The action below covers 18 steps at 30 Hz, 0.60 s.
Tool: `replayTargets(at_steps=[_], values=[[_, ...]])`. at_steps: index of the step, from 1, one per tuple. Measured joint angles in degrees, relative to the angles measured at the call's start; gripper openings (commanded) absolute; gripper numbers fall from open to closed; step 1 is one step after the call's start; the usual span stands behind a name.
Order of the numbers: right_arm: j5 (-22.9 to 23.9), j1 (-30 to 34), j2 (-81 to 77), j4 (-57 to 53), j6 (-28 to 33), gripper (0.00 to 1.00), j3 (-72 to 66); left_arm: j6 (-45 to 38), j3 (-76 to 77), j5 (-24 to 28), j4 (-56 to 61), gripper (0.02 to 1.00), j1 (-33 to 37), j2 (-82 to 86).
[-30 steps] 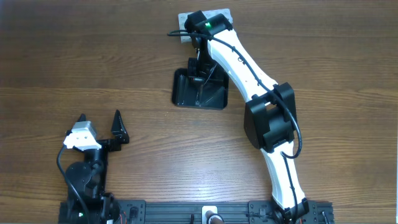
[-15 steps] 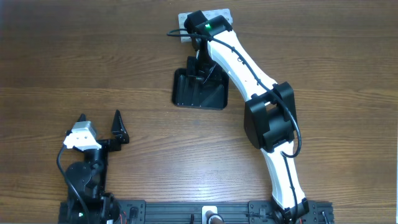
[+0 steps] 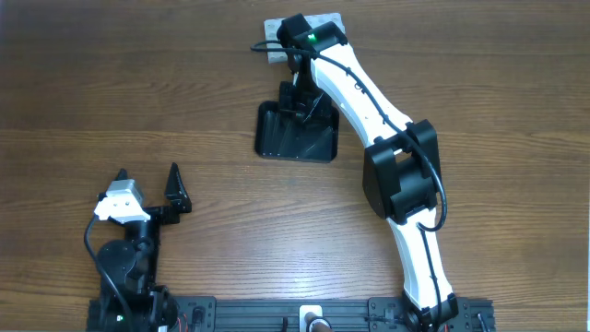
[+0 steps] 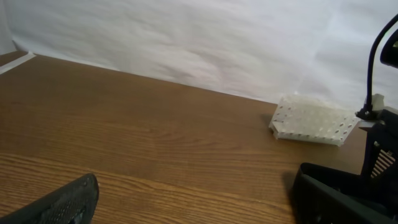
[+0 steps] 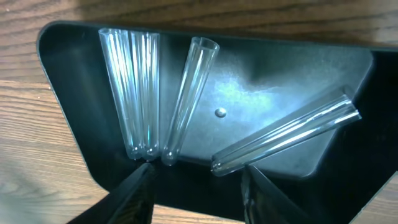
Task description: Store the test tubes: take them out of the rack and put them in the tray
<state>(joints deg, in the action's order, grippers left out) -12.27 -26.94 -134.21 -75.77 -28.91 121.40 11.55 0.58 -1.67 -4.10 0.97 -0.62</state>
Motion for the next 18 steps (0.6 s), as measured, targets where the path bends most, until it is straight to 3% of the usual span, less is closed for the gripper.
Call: replayTargets(at_steps=[5, 8, 15, 18], values=[[4.5, 0.1, 3.1, -1.6, 2.3, 0.568, 0.0, 0.0, 0.0, 0.0, 0.0, 0.998, 0.0, 0.0], [8.3, 0.4, 7.5, -3.9, 4.6, 0.746, 0.0, 0.0, 0.0, 0.0, 0.0, 0.996, 0.0, 0.0], [16.3, 2.6, 20.5, -7.7, 11.7, 0.993, 0.5, 0.0, 0.0, 0.0, 0.0, 0.998, 0.0, 0.0], [18.1, 3.6, 24.7, -9.4, 15.6, 0.991, 0.7, 0.0, 0.0, 0.0, 0.0, 0.996, 0.0, 0.0]])
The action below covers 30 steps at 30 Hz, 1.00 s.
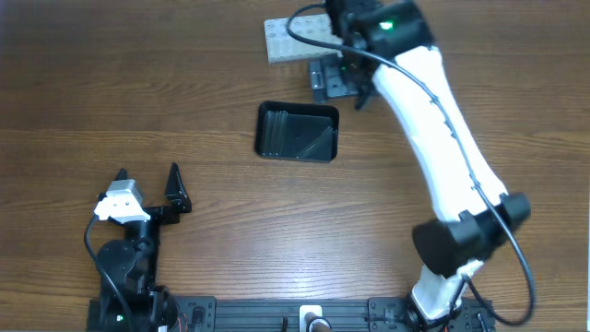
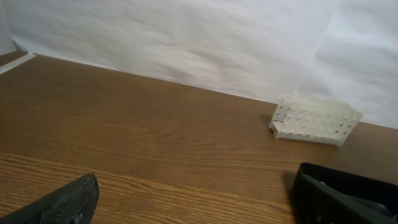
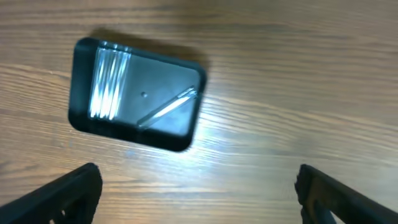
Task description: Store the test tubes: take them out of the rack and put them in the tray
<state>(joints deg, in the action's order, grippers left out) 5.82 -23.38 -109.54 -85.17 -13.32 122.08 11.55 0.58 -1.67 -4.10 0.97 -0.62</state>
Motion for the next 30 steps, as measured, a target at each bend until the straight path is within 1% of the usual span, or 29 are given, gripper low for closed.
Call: replayTargets(at_steps=[4, 7, 10, 14, 16, 23, 26, 28, 30], values=[[2.7, 1.1, 4.2, -4.5, 2.9, 0.993, 0.0, 0.0, 0.0, 0.0, 0.0, 0.998, 0.0, 0.0], [4.0, 2.6, 7.1, -7.7, 3.9, 0.991, -0.2, 0.0, 0.0, 0.0, 0.0, 0.998, 0.0, 0.0], [4.9, 4.6, 11.5, -8.2, 4.5, 0.993, -2.1, 0.0, 0.0, 0.0, 0.0, 0.998, 0.0, 0.0], [5.9, 7.5, 21.4, -6.1, 4.8, 0.991, -10.6, 0.0, 0.0, 0.0, 0.0, 0.998, 0.0, 0.0], [6.3, 8.9, 27.9, -3.3, 5.0, 0.993, -17.3, 0.0, 0.0, 0.0, 0.0, 0.996, 0.0, 0.0], [6.8, 13.6, 50.4, 12.4, 8.1, 0.991, -43.9, 0.0, 0.0, 0.0, 0.0, 0.998, 0.0, 0.0], [5.9, 14.9, 57.2, 22.0, 10.6, 0.991, -55.0, 0.0, 0.0, 0.0, 0.0, 0.998, 0.0, 0.0], [4.7, 15.4, 60.6, 31.5, 12.8, 0.993, -62.4, 0.0, 0.0, 0.0, 0.0, 0.996, 0.0, 0.0], [3.5, 15.5, 63.0, 45.3, 15.0, 0.993, -69.9, 0.0, 0.0, 0.0, 0.0, 0.998, 0.0, 0.0]])
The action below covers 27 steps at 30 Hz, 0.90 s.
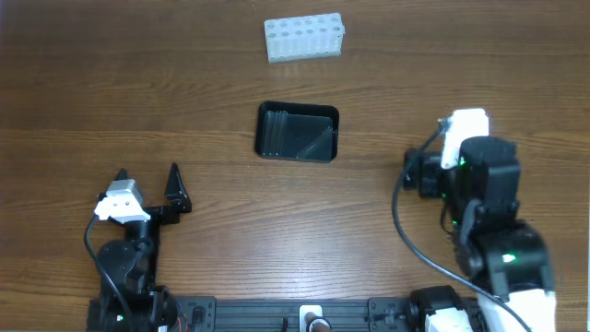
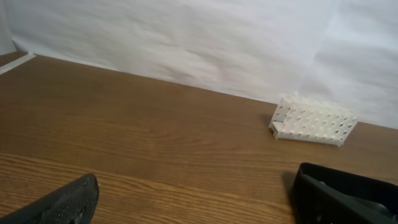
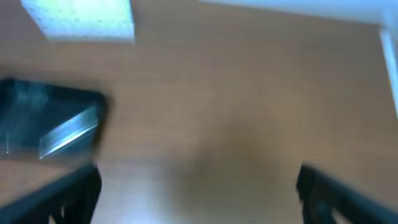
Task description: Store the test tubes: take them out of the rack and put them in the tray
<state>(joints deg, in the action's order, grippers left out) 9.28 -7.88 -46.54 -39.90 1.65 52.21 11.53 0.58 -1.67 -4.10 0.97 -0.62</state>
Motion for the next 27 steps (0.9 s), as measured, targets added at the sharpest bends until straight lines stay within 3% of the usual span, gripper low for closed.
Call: replayTargets(at_steps=[4, 8, 20, 27], values=[[-1.4, 0.0, 1.6, 31.3, 2.3, 0.991, -12.7, 0.0, 0.0, 0.0, 0.0, 0.998, 0.0, 0.0], [-1.9, 0.2, 2.1, 46.6, 3.3, 0.993, -21.8, 0.0, 0.0, 0.0, 0.0, 0.998, 0.0, 0.0], [-2.3, 9.3, 2.1, 72.5, 4.2, 0.993, -43.5, 0.0, 0.0, 0.0, 0.0, 0.998, 0.0, 0.0], [-2.3, 10.7, 7.3, 70.8, 4.4, 0.991, -51.0, 0.0, 0.0, 0.0, 0.0, 0.998, 0.0, 0.0]])
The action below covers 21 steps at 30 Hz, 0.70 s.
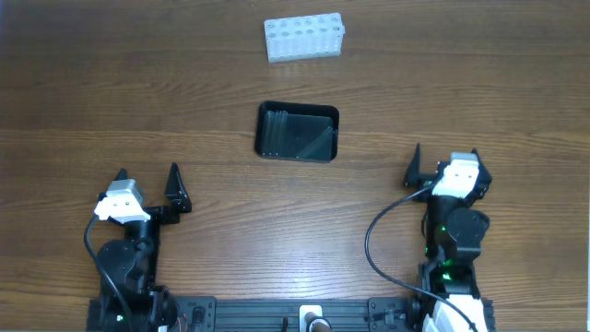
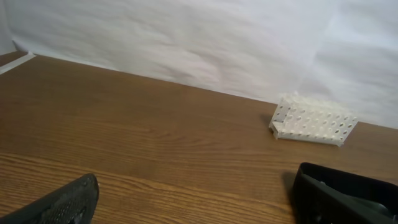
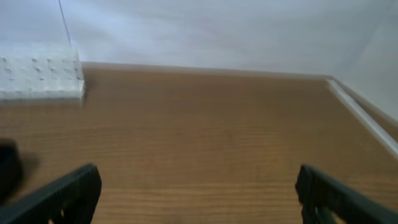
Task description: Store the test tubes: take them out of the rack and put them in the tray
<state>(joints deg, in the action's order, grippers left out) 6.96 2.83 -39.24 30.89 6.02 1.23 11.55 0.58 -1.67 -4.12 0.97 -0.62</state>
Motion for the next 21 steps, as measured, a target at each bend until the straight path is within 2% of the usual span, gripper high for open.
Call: replayTargets(at_steps=[10, 21], values=[[-0.1, 0.1, 21.1, -32.8, 0.0, 0.993, -0.6, 0.0, 0.0, 0.0, 0.0, 0.998, 0.0, 0.0], [-0.9, 0.1, 38.3, -34.3, 0.0, 0.991, -0.6, 0.0, 0.0, 0.0, 0.0, 0.998, 0.0, 0.0]])
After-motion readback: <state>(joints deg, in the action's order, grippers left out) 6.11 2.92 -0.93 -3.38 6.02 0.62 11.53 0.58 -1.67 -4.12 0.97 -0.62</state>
